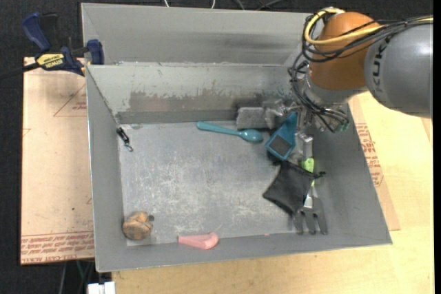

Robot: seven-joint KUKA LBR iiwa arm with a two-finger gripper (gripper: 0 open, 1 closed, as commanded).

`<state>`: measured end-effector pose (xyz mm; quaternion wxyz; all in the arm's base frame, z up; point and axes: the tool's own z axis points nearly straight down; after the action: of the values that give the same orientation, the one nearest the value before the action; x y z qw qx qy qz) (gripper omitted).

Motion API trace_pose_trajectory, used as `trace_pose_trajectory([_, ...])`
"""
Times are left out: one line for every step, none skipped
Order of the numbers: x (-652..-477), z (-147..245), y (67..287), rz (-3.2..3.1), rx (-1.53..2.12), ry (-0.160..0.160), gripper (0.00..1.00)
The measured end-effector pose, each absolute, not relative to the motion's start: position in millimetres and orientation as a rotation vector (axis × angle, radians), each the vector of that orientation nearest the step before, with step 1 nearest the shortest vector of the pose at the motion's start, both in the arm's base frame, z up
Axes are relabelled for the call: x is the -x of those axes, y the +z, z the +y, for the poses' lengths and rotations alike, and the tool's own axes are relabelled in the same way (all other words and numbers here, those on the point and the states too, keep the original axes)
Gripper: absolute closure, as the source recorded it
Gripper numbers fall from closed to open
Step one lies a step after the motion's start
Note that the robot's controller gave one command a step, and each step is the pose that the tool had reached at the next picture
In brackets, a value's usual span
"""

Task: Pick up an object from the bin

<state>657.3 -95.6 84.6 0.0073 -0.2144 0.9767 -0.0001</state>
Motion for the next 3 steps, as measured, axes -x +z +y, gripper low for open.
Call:
trace_pose_trajectory([-658.6,-95.2,78.7,3.054,0.670,0.000,1.00])
trace_pose_trajectory([-658.4,-95.3,78.4,3.054,0.670,0.000,1.00])
trace_pose_trajectory([-653.6,-93.7,107.6,3.062,0.673,0.006,1.00])
